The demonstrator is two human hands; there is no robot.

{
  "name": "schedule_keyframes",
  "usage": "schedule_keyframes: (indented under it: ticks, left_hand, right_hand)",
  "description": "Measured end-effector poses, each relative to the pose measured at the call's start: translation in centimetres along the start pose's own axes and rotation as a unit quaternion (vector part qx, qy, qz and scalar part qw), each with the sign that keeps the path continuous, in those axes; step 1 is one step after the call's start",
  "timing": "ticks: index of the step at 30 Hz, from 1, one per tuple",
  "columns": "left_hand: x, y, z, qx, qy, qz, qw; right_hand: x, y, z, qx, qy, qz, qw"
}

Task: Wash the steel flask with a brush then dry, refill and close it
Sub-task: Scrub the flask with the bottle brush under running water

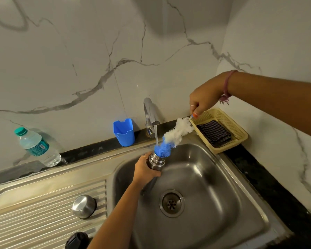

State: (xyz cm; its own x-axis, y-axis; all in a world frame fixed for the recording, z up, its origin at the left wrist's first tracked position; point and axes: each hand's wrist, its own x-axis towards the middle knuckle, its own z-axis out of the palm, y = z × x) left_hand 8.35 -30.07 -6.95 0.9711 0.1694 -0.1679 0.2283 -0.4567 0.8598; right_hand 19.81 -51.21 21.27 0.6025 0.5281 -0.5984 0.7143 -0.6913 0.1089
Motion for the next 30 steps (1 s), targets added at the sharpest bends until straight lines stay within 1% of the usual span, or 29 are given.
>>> schedule_keyframes:
  ticks: [2, 3, 4, 5, 6, 7, 9, 10, 11, 12, 13, 14, 16, 17, 18, 19, 20, 21, 22, 23, 24, 25, 27, 28, 29, 30]
  left_hand:
    - [-0.1, 0.2, -0.1, 0.005, -0.007, 0.003, 1.0]
    - [-0.1, 0.2, -0.1, 0.008, -0.009, 0.003, 1.0]
    - [0.0, 0.2, -0.3, 0.012, -0.009, 0.004, 1.0]
    - [0.0, 0.1, -0.4, 0.016, -0.009, 0.004, 1.0]
    - [0.0, 0.0, -0.5, 0.018, -0.01, 0.003, 1.0]
    - [0.0, 0.0, -0.7, 0.017, -0.009, 0.002, 1.0]
    - [0.1, 0.0, -1.0, 0.008, -0.002, -0.009, 1.0]
    - [0.1, 0.0, -1.1, 0.003, 0.002, -0.017, 1.0]
    - [0.2, 0.1, -1.1, 0.002, 0.004, -0.022, 1.0]
    - [0.2, 0.2, -1.2, 0.006, 0.001, -0.021, 1.0]
    - [0.3, 0.2, -1.1, 0.014, -0.003, -0.017, 1.0]
    - [0.3, 0.3, -1.0, 0.022, -0.008, -0.012, 1.0]
    - [0.2, 0.5, -0.7, 0.03, -0.016, -0.002, 0.999]
    - [0.1, 0.7, -0.6, 0.031, -0.02, 0.003, 0.999]
    - [0.1, 1.0, -0.4, 0.033, -0.024, 0.009, 0.999]
    - [0.1, 1.2, -0.3, 0.032, -0.028, 0.012, 0.999]
    - [0.1, 1.4, -0.3, 0.029, -0.028, 0.012, 0.999]
    - [0.1, 1.4, -0.3, 0.026, -0.026, 0.01, 0.999]
    - [0.1, 1.4, -0.5, 0.024, -0.022, 0.009, 0.999]
    - [0.1, 1.2, -0.7, 0.026, -0.018, 0.006, 0.999]
    - [0.2, 0.9, -0.9, 0.03, -0.015, 0.003, 0.999]
    - [0.2, 0.5, -1.1, 0.031, -0.011, 0.0, 0.999]
    - [0.2, -0.1, -1.4, 0.029, -0.006, -0.008, 1.0]
    - [0.1, -0.3, -1.5, 0.03, -0.004, -0.01, 1.0]
    - [0.1, -0.4, -1.5, 0.031, -0.003, -0.011, 0.999]
    - [0.1, -0.5, -1.5, 0.031, -0.005, -0.009, 0.999]
  right_hand:
    - [0.3, 0.1, -0.4, 0.033, -0.04, 0.021, 0.998]
    - [0.5, 0.2, -0.3, 0.027, -0.045, 0.021, 0.998]
    - [0.6, 0.2, -0.2, 0.004, -0.039, 0.014, 0.999]
    - [0.5, 0.1, 0.0, -0.05, -0.017, 0.002, 0.999]
    - [0.5, 0.0, 0.4, -0.129, 0.021, -0.009, 0.991]
    - [0.3, -0.1, 0.8, -0.225, 0.072, -0.026, 0.971]
    - [-0.1, -0.2, 1.5, -0.385, 0.165, -0.059, 0.906]
    - [0.0, 0.1, 1.9, -0.428, 0.189, -0.081, 0.88]
    - [0.0, 0.3, 2.2, -0.45, 0.194, -0.094, 0.867]
    - [0.0, 0.3, 2.3, -0.451, 0.184, -0.087, 0.869]
    - [-0.1, 0.1, 2.1, -0.423, 0.17, -0.075, 0.887]
    - [-0.2, -0.1, 1.7, -0.371, 0.144, -0.056, 0.915]
    - [-0.1, -0.6, 0.8, -0.216, 0.07, -0.028, 0.973]
    - [0.2, -0.6, 0.3, -0.127, 0.025, -0.026, 0.991]
    - [0.5, -0.5, -0.4, -0.047, -0.013, -0.023, 0.999]
    - [0.5, -0.5, -0.9, 0.01, -0.034, -0.019, 0.999]
    - [0.7, -0.3, -1.4, 0.028, -0.05, -0.009, 0.998]
    - [1.0, -0.2, -1.7, 0.025, -0.045, 0.004, 0.999]
    - [1.2, -0.2, -1.7, 0.007, -0.034, 0.005, 0.999]
    - [1.1, -0.7, -1.6, -0.038, -0.016, -0.001, 0.999]
    - [1.0, -1.2, -1.2, -0.114, 0.011, -0.011, 0.993]
    - [0.9, -1.7, -0.9, -0.206, 0.062, -0.026, 0.976]
    - [0.5, -2.7, 0.3, -0.381, 0.166, -0.071, 0.907]
    - [0.5, -2.7, 0.7, -0.436, 0.194, -0.093, 0.874]
    - [0.5, -2.6, 0.9, -0.468, 0.213, -0.129, 0.848]
    - [0.6, -2.3, 0.8, -0.49, 0.21, -0.146, 0.833]
